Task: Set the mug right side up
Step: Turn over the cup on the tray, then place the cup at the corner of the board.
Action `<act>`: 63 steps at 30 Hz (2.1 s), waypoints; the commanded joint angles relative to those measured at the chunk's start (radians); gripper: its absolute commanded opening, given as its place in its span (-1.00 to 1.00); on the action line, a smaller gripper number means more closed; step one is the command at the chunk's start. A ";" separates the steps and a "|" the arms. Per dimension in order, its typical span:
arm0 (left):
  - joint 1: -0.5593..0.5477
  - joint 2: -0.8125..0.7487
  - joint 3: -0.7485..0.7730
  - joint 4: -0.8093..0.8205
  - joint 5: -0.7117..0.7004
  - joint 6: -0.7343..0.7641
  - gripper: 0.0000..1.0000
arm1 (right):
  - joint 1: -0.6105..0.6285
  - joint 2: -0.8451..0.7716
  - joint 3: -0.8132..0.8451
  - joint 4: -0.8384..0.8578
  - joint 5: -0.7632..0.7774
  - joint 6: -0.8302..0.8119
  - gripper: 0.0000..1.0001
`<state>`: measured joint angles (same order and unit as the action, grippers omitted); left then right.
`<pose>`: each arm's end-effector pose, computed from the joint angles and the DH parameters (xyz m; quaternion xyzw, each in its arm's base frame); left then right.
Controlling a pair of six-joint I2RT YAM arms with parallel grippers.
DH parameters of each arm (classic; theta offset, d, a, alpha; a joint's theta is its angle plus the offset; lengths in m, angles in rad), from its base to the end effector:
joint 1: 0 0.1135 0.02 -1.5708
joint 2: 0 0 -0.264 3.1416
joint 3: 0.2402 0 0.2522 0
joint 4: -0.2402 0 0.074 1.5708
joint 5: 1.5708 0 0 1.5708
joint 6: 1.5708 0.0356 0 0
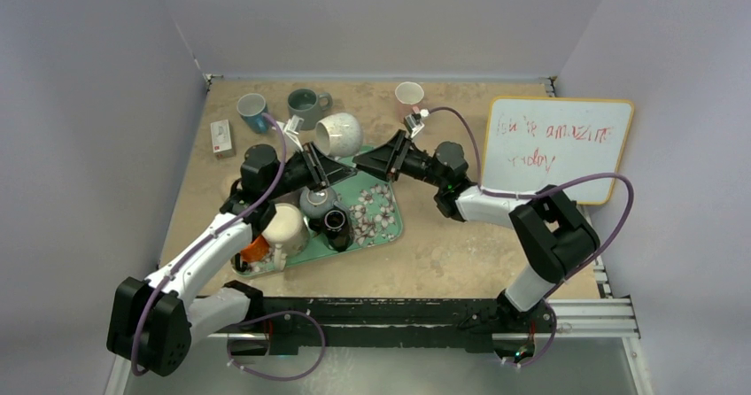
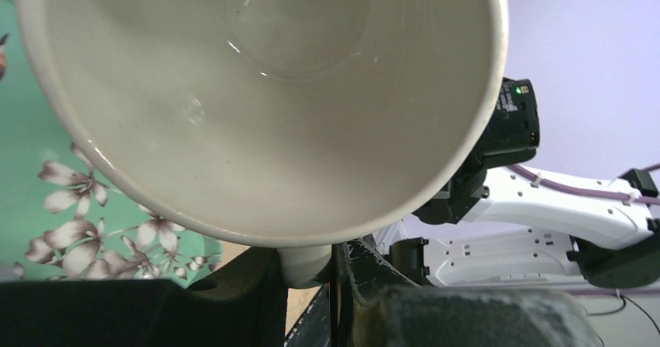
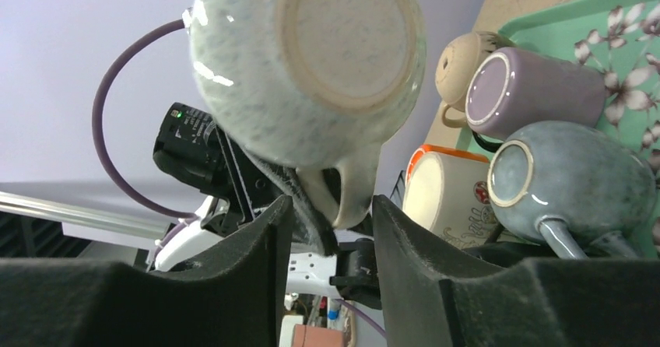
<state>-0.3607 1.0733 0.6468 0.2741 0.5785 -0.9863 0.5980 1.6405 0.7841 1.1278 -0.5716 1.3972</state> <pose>0.2219 -0.1045 0.2830 -0.0471 0.7492 -0.5585 0.3529 0.2737 0.2098 0.2590 0.0190 0.6220 0.7344 0.2710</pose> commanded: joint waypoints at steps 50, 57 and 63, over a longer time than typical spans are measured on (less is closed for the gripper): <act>-0.103 1.139 1.216 -0.517 -0.792 0.705 -1.00 | -0.056 -0.847 0.050 -1.186 0.353 -0.786 0.98; -0.103 1.156 1.199 -0.518 -0.884 0.721 -1.00 | -0.056 -0.828 0.043 -1.186 0.352 -0.795 0.98; -0.101 1.179 1.217 -0.558 -0.916 0.732 -1.00 | -0.057 -0.816 0.040 -1.190 0.342 -0.794 0.98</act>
<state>-0.4679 2.2307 1.8122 -0.2920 -0.2596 -0.2840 0.5426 0.8192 0.7879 -0.0738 -0.2256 0.6235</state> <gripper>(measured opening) 0.176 0.987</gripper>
